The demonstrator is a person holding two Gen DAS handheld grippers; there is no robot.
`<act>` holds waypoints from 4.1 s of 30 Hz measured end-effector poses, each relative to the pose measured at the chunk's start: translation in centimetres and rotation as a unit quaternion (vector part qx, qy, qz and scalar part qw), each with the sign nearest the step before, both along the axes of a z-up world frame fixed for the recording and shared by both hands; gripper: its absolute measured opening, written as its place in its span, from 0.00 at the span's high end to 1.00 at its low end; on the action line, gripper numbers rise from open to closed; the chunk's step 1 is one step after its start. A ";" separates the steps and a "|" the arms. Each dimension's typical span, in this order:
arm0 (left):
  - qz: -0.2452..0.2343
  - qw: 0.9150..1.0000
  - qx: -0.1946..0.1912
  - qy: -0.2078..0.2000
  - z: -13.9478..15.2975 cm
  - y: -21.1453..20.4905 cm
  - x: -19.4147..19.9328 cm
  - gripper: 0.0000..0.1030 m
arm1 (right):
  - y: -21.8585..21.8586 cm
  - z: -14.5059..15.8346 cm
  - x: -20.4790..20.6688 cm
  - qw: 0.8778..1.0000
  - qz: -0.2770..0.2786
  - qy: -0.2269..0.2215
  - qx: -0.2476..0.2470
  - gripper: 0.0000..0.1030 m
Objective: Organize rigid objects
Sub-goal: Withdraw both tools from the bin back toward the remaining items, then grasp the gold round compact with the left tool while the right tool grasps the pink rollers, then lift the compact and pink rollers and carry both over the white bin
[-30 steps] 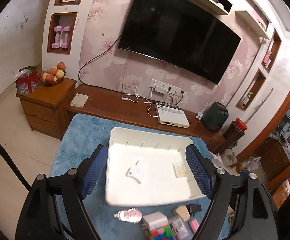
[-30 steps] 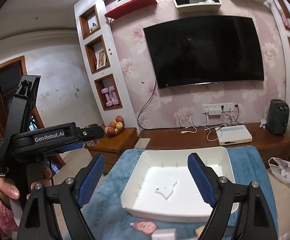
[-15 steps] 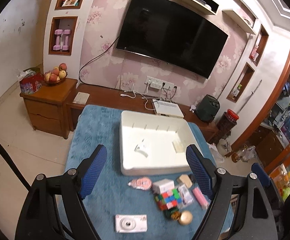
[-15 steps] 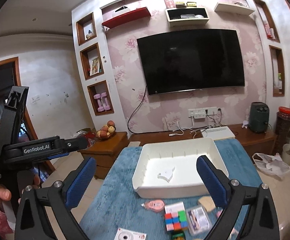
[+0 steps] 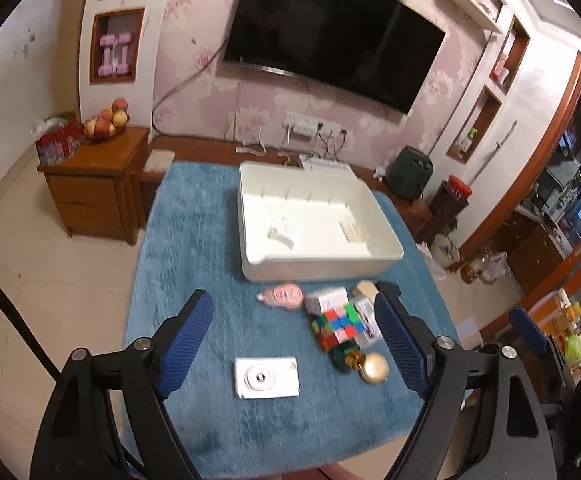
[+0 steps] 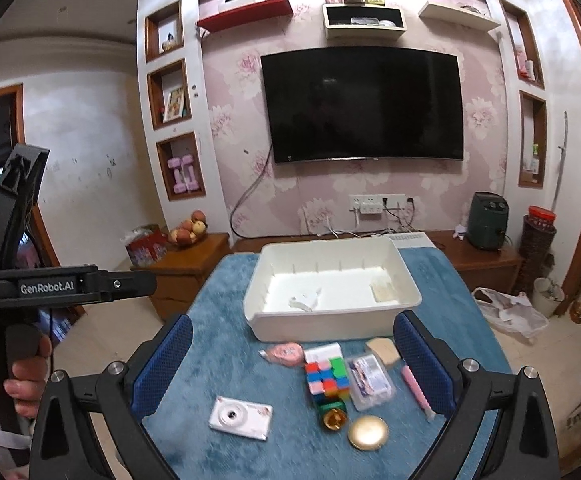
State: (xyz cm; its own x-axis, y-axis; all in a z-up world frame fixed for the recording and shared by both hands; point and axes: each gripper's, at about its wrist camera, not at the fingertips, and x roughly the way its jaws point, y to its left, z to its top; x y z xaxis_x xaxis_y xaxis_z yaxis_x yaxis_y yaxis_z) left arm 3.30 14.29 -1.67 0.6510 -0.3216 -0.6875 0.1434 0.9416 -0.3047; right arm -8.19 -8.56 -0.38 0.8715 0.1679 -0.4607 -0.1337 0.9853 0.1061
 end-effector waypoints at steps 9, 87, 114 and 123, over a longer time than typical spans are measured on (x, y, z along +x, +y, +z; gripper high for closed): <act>-0.028 0.996 0.012 0.081 -2.8 -3.1 -0.4 0.16 | -1.6 -2.2 -0.7 0.998 0.003 0.033 -0.050 0.02; 0.195 0.832 0.020 0.518 -22.2 -17.2 9.4 0.43 | -16.7 -21.7 16.3 0.893 0.270 0.350 -0.087 0.68; 0.111 0.849 0.055 0.513 -17.4 -14.8 -1.6 0.43 | -19.1 -16.9 15.6 0.907 0.212 0.363 -0.012 0.73; 0.048 0.872 0.119 0.473 -15.3 -18.0 -0.4 0.43 | -19.9 -13.3 16.0 0.927 0.199 0.319 0.016 0.73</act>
State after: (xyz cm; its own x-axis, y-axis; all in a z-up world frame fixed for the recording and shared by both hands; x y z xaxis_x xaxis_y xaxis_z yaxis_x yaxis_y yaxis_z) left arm 2.93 -3.75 -17.00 -0.2263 -0.0729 -0.9713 -0.1489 0.9881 -0.0395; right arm 7.78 -28.48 -13.73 0.2898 0.4407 -0.8496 -0.3857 0.8662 0.3177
